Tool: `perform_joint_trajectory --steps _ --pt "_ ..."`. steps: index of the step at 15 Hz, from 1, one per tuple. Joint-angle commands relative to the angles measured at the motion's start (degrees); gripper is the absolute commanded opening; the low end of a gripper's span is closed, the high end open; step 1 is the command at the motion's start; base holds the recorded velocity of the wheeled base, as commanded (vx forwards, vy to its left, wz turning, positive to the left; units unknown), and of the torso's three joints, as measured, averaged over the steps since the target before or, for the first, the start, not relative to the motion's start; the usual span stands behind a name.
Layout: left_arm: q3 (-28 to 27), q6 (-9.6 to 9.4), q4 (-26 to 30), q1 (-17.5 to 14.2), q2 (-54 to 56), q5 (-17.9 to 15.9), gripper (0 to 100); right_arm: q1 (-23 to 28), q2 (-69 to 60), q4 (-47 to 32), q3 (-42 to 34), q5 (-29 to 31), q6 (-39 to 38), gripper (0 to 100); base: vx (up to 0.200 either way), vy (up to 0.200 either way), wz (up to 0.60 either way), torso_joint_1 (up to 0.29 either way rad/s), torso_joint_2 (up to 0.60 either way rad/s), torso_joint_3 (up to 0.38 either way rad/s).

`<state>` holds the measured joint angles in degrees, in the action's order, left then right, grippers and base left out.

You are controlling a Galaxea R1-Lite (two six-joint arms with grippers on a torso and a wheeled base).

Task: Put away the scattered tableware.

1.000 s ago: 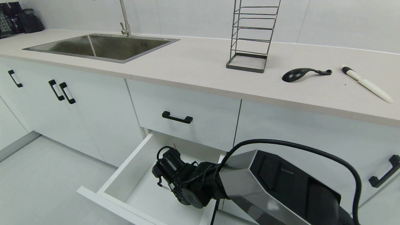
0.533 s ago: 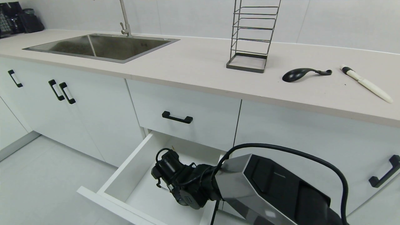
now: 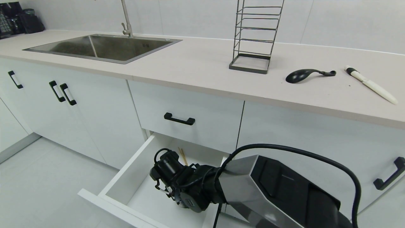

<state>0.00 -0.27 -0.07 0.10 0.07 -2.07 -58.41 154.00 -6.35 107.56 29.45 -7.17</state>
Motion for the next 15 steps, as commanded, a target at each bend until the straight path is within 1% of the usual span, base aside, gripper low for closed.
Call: perform_joint_trajectory --steps 1,4,5,7,8,9,11,12,13,15 --pt "0.0 0.0 -0.01 -0.01 -0.07 0.05 100 -1.01 -4.41 -0.77 -1.39 -0.18 0.14 100 0.0 0.0 0.0 0.0 0.0 0.0" --pt "0.0 0.0 -0.01 -0.01 -0.07 0.05 100 -1.89 -8.46 -2.97 -3.06 -0.71 0.4 100 0.0 0.0 0.0 0.0 0.0 0.0" --pt "0.0 0.0 -0.01 -0.01 -0.07 -0.04 100 -3.29 -12.85 -5.16 -4.73 -0.71 0.4 100 0.0 0.0 0.0 0.0 0.0 0.0" --pt "0.0 0.0 -0.01 -0.01 -0.07 -0.04 100 -5.05 -16.89 -6.74 -5.34 -2.21 -0.04 100 0.0 0.0 0.0 0.0 0.0 0.0" --pt "0.0 0.0 -0.01 -0.01 -0.07 -0.04 100 -6.46 -20.06 -7.62 -6.13 -5.19 -0.3 100 0.0 0.0 0.0 0.0 0.0 0.0" --pt "0.0 0.0 -0.01 -0.01 -0.07 0.05 100 -7.07 -21.99 -7.54 -7.63 -6.78 -0.21 100 0.0 0.0 0.0 0.0 0.0 0.0" --pt "0.0 0.0 -0.01 -0.01 -0.07 0.05 100 -8.13 -27.27 -7.18 -12.46 -10.29 -0.13 100 0.0 0.0 0.0 0.0 0.0 0.0" --pt "0.0 0.0 -0.01 -0.01 -0.07 0.05 100 -8.13 -27.27 -7.18 -12.46 -10.29 -0.13 100 0.0 0.0 0.0 0.0 0.0 0.0" --pt "0.0 0.0 -0.01 -0.01 -0.07 -0.04 100 -8.39 -30.87 -5.78 -14.83 -14.25 0.58 100 0.0 0.0 0.0 0.0 0.0 0.0" --pt "0.0 0.0 -0.01 -0.01 -0.07 -0.04 100 -7.78 -33.86 0.9 -19.05 -20.31 5.85 100 0.0 0.0 0.0 0.0 0.0 0.0"
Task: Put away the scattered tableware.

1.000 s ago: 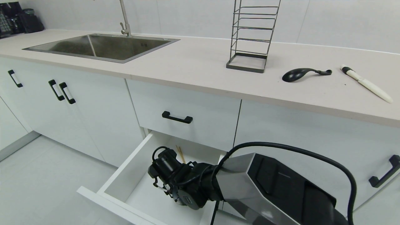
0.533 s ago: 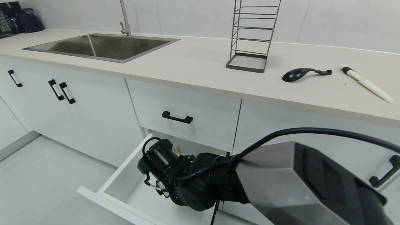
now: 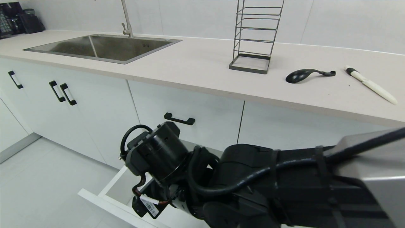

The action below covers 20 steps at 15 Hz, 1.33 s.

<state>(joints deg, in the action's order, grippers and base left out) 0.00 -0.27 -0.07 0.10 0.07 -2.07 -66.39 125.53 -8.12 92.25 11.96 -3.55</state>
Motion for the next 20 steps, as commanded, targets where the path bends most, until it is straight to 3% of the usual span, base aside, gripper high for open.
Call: perform_joint_trajectory --steps 1,2,4,7,11,15,20 --pt "0.0 0.0 -0.01 -0.01 -0.07 -0.04 100 0.91 -7.4 6.71 -7.52 -7.83 6.8 100 0.0 0.0 0.0 0.0 0.0 0.0" --pt "0.0 0.0 -0.01 -0.01 -0.07 -0.04 100 1.88 -9.34 10.4 -11.56 -12.84 11.63 100 0.0 0.0 0.0 0.0 0.0 0.0" --pt "0.0 0.0 -0.01 -0.01 -0.07 -0.04 100 3.55 -11.88 15.41 -17.8 -15.91 14.71 100 0.0 0.0 0.0 0.0 0.0 0.0" --pt "0.0 0.0 -0.01 -0.01 -0.07 -0.04 100 3.9 -13.99 30.0 -28.35 -16.09 8.29 100 0.0 0.0 0.0 0.0 0.0 0.0" --pt "0.0 0.0 -0.01 -0.01 -0.07 -0.04 100 3.99 -13.82 50.75 -43.2 -15.65 7.77 100 0.0 0.0 0.0 0.0 0.0 0.0" --pt "0.0 0.0 -0.01 -0.01 -0.07 -0.04 100 3.99 -14.17 51.54 -47.16 -14.24 7.77 100 0.0 0.0 0.0 0.0 0.0 0.0" --pt "0.0 0.0 -0.01 -0.01 -0.07 0.05 100 3.9 -14.17 51.54 -46.54 -14.16 8.73 100 0.0 0.0 0.0 0.011 -0.02 -0.006"
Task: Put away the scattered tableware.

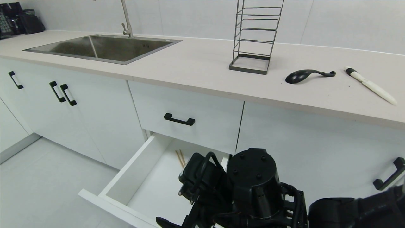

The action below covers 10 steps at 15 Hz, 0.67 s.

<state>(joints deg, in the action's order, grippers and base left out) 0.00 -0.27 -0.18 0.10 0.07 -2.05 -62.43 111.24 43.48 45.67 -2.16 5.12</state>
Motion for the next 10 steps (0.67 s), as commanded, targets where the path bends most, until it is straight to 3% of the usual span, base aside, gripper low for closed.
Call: perform_joint_trajectory --steps 1,4,10 --pt "0.0 0.0 0.09 -0.01 -0.07 0.03 100 -0.06 0.12 -0.07 0.13 -0.04 0.07 100 0.0 0.0 0.0 0.144 -0.03 -0.017" --pt "0.0 0.0 0.09 -0.01 -0.07 -0.06 100 -0.06 0.12 -0.07 0.04 -0.13 0.07 100 0.0 0.0 0.0 0.229 -0.19 -0.137" --pt "0.0 0.0 0.09 -0.01 -0.07 -0.06 100 0.03 0.56 -0.07 0.13 -0.3 -0.02 100 0.0 0.0 0.0 0.231 -0.55 -0.218"
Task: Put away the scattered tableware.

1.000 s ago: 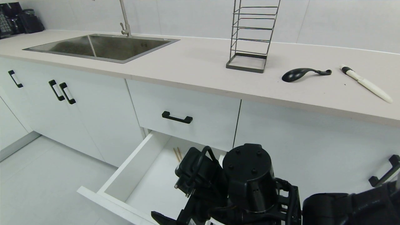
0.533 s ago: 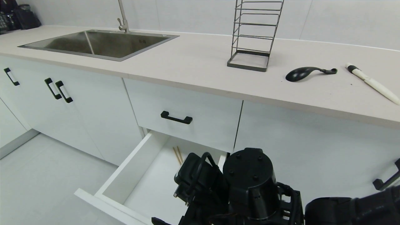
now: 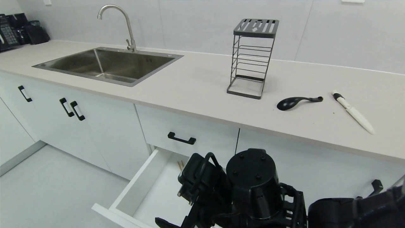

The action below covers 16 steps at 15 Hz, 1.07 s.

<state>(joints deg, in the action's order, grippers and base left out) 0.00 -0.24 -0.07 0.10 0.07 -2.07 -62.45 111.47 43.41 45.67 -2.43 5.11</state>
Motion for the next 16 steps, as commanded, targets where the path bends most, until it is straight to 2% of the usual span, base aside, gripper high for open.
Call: perform_joint_trajectory --steps 1,4,7,9,11,14,16 --pt "0.0 -0.02 -0.01 -0.01 -0.07 -0.04 100 0.05 0.41 0.01 0.3 -0.04 -0.01 100 0.0 0.0 0.0 0.193 -0.47 -0.227" --pt "0.0 -0.02 -0.01 -0.01 -0.07 -0.04 100 0.05 0.5 -0.08 0.48 -0.21 -0.19 100 0.0 0.0 0.0 0.11 -0.48 -0.219" --pt "0.0 -0.02 -0.01 -0.01 -0.07 -0.04 100 -0.04 0.33 -0.08 0.74 -0.21 -0.54 100 0.0 0.0 0.0 0.378 -0.48 -0.233" --pt "0.0 -0.02 -0.01 -0.01 -0.07 -0.04 100 -0.13 0.24 -0.61 3.46 0.05 -0.71 100 0.0 0.0 0.0 0.317 -0.5 -0.239" --pt "0.0 -0.02 -0.01 -0.01 -0.07 -0.04 100 0.58 -1.61 -4.56 5.4 0.23 -0.36 100 0.0 0.0 0.0 0.281 -0.52 -0.242" --pt "0.0 -0.02 -0.01 -0.01 -0.07 -0.04 100 6.2 -12.86 -7.11 -4.01 0.32 0.34 100 0.0 0.0 0.0 0.287 -0.53 -0.263" --pt "0.0 -0.02 -0.01 -0.01 -0.07 -0.04 100 12.88 -21.91 -7.55 -12.53 0.4 3.59 100 0.0 0.0 0.0 0.288 -0.55 -0.259"
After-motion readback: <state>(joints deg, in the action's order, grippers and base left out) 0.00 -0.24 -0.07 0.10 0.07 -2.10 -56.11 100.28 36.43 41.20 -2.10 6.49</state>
